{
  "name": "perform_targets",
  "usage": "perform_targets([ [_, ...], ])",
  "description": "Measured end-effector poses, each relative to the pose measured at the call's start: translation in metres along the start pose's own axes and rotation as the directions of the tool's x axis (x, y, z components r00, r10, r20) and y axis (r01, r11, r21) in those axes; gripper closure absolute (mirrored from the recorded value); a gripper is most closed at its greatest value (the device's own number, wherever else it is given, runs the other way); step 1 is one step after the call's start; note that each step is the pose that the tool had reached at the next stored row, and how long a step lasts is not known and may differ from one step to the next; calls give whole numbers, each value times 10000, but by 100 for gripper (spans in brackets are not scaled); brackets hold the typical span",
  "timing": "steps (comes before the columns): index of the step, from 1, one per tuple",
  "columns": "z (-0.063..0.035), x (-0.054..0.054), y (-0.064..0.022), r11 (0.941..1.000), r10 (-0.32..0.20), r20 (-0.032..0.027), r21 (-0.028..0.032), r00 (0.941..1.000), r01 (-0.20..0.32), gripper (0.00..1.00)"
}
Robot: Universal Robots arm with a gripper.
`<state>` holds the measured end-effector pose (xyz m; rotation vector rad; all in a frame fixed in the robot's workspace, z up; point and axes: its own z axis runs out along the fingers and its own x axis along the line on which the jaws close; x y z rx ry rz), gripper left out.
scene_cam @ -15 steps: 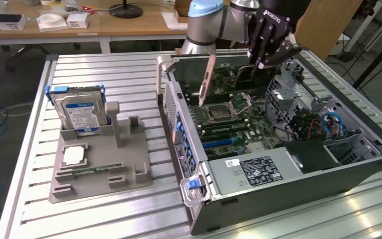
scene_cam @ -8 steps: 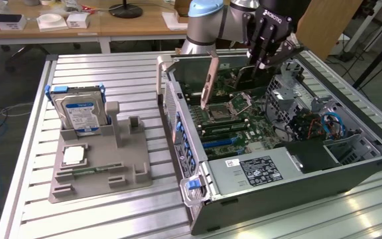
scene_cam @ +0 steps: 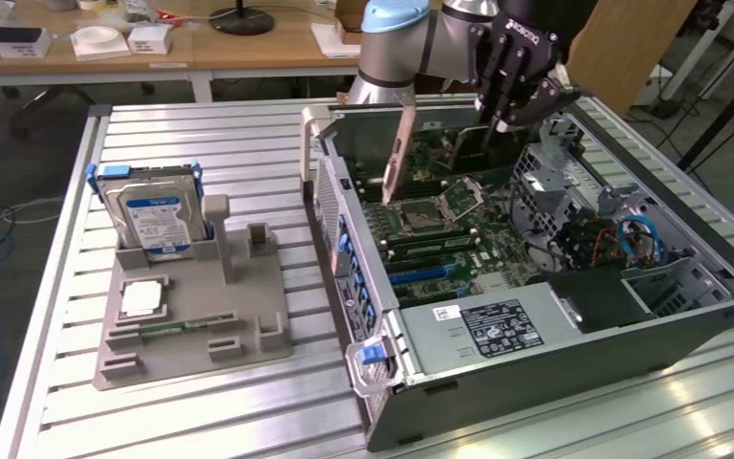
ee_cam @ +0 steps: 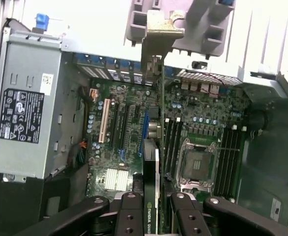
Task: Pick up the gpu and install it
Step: 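Insert the gpu into the slot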
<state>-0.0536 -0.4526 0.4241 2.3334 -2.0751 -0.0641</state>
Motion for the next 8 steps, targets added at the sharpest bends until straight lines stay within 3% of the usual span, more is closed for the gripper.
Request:
perform_targets([
  [2, 2, 0, 0, 9986, 528, 23, 10, 9986, -528, 74],
  [8, 2, 0, 0, 9907, 1360, 57, 21, 9907, -1360, 74],
])
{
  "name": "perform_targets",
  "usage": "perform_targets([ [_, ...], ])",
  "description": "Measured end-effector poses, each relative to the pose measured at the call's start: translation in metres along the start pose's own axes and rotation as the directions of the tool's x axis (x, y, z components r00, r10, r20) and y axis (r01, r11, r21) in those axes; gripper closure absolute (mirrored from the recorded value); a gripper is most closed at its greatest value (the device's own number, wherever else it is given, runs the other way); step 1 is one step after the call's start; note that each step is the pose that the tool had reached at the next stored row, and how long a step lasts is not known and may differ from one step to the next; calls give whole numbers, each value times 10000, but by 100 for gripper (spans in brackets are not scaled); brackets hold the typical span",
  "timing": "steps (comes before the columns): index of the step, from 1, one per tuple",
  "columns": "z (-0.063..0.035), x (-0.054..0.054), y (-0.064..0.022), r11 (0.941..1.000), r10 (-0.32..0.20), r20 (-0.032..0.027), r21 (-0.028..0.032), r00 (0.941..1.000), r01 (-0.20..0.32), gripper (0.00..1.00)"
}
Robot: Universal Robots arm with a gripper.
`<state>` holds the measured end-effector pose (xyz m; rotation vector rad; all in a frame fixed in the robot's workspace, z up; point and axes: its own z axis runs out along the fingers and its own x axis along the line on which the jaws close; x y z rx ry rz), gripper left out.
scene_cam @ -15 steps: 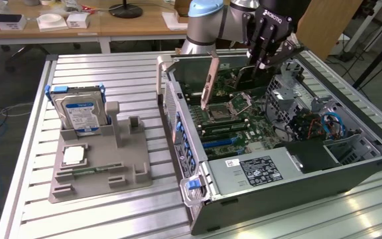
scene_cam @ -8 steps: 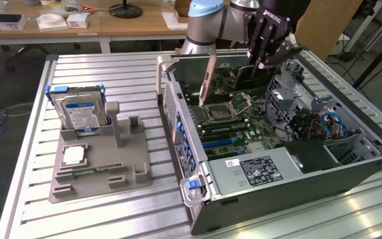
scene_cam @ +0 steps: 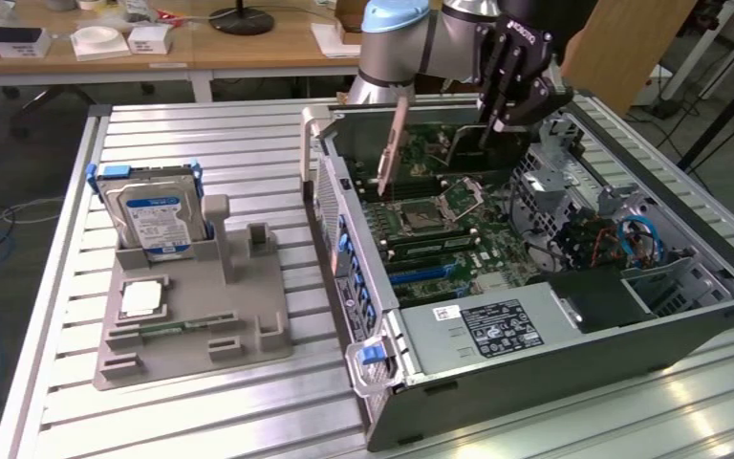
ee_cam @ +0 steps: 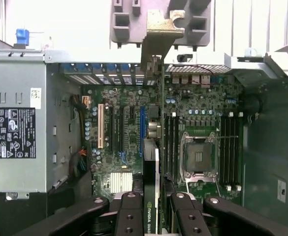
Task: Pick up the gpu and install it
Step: 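Insert the gpu into the slot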
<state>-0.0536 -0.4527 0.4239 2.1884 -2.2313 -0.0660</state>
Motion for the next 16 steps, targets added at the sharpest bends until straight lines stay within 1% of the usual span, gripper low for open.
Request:
perform_targets([
  [2, 1, 0, 0, 9999, 141, 7, 3, 9999, -141, 74],
  [9, 5, 0, -1, 9999, 146, 7, 3, 9999, -146, 74],
  [16, 49, 1, -16, 9999, 148, 7, 3, 9999, -148, 74],
])
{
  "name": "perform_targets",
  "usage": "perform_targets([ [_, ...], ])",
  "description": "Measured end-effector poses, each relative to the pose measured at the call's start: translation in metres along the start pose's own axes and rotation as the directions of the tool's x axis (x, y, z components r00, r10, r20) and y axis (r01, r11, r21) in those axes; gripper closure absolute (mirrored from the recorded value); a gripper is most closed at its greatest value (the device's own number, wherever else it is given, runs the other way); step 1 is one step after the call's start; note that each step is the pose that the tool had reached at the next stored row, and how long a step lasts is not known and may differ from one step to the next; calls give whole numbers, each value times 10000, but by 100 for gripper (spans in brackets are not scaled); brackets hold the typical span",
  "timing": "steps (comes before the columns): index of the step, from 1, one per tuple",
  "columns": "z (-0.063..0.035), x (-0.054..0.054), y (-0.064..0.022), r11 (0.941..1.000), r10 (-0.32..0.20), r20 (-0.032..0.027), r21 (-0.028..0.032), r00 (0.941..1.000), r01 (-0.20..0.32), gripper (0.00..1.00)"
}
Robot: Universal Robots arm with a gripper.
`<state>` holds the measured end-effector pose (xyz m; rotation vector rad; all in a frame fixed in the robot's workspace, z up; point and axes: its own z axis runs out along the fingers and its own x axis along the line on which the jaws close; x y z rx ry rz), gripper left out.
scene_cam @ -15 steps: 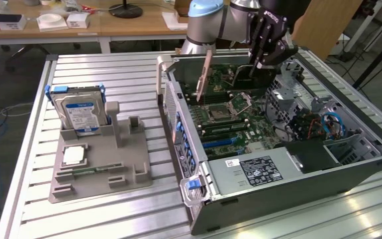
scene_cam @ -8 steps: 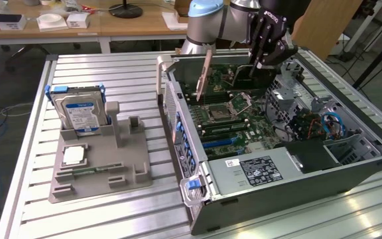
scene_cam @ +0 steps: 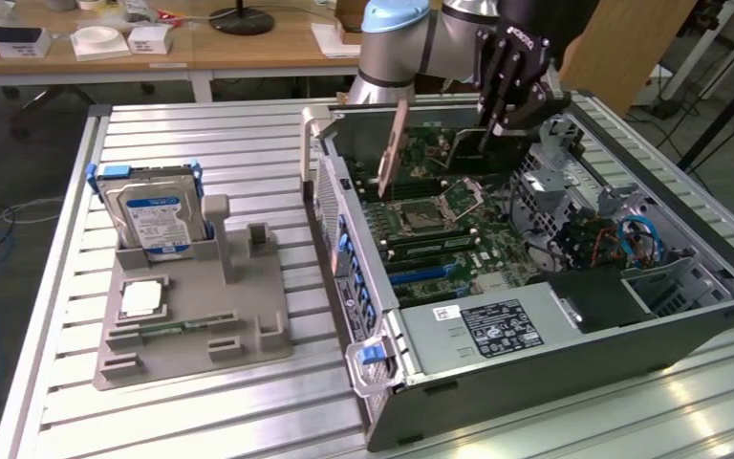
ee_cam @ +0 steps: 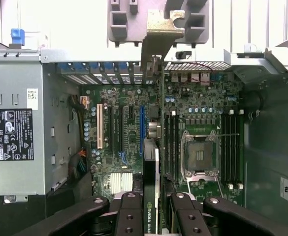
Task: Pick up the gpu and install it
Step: 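Insert the gpu into the slot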
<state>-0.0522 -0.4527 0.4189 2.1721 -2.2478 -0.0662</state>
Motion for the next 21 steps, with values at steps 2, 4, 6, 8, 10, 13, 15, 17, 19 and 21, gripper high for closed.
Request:
perform_targets([
  [2, 23, 0, -4, 10000, -2, 0, 18, 10000, 2, 74],
  [4, 46, 1, -7, 10000, -5, 2, 67, 10000, 5, 74],
  [6, 67, 1, -10, 9999, -4, 4, 131, 10000, 4, 74],
  [8, 88, 1, -12, 9998, -5, 6, 193, 10000, 5, 74],
  [10, 110, 2, -15, 9997, -7, 9, 256, 10000, 7, 74],
  [13, 141, 2, -18, 9994, -9, 11, 349, 10000, 8, 74],
  [15, 147, 2, -19, 9993, -10, 10, 361, 10000, 10, 74],
  [17, 147, 2, -19, 9993, -10, 10, 362, 10000, 9, 74],
  [19, 148, 2, -19, 9993, -9, 11, 362, 10000, 9, 74],
  [21, 148, 2, -19, 9993, -9, 11, 362, 10000, 8, 74],
])
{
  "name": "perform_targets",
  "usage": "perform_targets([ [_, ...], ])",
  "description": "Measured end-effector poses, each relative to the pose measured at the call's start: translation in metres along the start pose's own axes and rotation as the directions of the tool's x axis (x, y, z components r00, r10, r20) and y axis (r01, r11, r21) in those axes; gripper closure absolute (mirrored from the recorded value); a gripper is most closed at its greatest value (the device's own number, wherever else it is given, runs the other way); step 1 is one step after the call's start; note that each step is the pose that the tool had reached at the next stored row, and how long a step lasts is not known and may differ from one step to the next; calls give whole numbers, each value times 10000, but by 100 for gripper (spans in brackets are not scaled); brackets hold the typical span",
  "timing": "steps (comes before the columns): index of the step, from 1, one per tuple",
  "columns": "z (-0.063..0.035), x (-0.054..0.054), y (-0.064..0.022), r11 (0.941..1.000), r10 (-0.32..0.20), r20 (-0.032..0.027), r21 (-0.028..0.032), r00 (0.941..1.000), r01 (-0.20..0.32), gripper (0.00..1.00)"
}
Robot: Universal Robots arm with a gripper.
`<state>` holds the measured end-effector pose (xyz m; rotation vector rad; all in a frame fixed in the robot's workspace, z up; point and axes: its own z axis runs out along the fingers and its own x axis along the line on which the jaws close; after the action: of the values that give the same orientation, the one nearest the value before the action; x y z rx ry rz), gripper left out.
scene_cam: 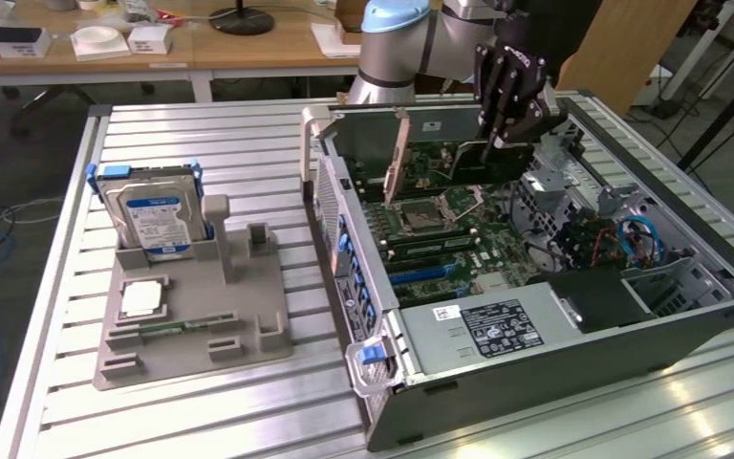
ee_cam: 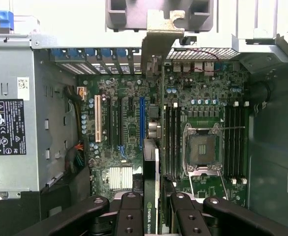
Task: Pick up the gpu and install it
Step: 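Insert the gpu into the slot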
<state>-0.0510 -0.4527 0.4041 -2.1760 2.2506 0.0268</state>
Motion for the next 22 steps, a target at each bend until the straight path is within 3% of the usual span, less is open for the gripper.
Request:
perform_targets([
  [8, 52, 1, 0, 10000, -1, -1, 3, 10000, 1, 74],
  [18, 192, 12, 0, 10000, 1, 0, 3, 10000, -1, 74],
  [22, 294, 28, -2, 10000, -1, 1, 4, 10000, 1, 74],
])
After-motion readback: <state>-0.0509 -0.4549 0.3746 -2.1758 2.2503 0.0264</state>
